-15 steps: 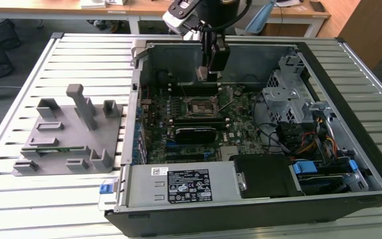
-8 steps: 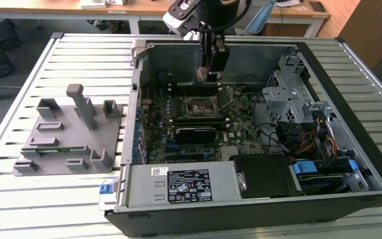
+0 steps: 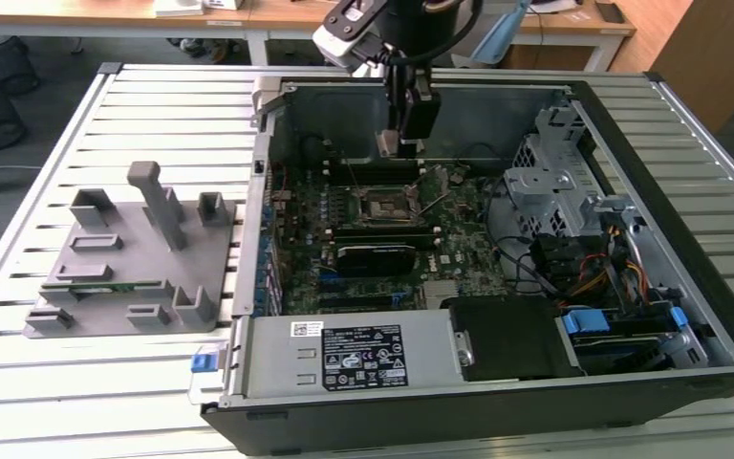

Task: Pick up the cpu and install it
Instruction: 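Place the cpu into insertion slot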

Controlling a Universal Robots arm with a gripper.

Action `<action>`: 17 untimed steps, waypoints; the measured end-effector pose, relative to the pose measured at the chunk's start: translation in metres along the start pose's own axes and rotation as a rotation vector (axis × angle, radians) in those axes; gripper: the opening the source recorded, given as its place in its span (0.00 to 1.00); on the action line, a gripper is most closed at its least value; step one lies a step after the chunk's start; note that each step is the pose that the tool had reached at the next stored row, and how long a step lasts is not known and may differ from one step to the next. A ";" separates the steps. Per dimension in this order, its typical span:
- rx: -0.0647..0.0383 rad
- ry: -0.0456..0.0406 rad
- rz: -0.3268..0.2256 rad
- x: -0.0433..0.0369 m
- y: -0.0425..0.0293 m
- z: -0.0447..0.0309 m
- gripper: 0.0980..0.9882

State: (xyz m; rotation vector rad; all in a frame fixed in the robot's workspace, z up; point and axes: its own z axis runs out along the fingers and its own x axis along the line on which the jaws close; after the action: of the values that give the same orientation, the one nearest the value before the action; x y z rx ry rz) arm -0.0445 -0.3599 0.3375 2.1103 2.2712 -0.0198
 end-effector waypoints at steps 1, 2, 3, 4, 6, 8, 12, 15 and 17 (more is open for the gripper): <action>0.000 -0.0002 0.000 0.0001 0.0000 0.0003 0.48; 0.000 -0.0005 0.000 0.0003 0.0000 0.0005 0.48; 0.000 -0.0008 0.000 0.0006 0.0000 0.0007 0.48; 0.000 -0.0011 0.000 0.0008 0.0001 0.0010 0.48; 0.000 -0.0012 0.000 0.0012 0.0001 0.0017 0.48; 0.000 -0.0013 0.000 0.0015 0.0001 0.0022 0.48; 0.000 -0.0015 0.000 0.0022 0.0001 0.0034 0.48; 0.000 -0.0017 0.000 0.0027 0.0001 0.0042 0.48; 0.000 -0.0018 0.000 0.0031 0.0002 0.0049 0.48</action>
State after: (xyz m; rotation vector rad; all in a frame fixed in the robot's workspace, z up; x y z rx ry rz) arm -0.0444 -0.3570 0.3325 2.1094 2.2705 -0.0219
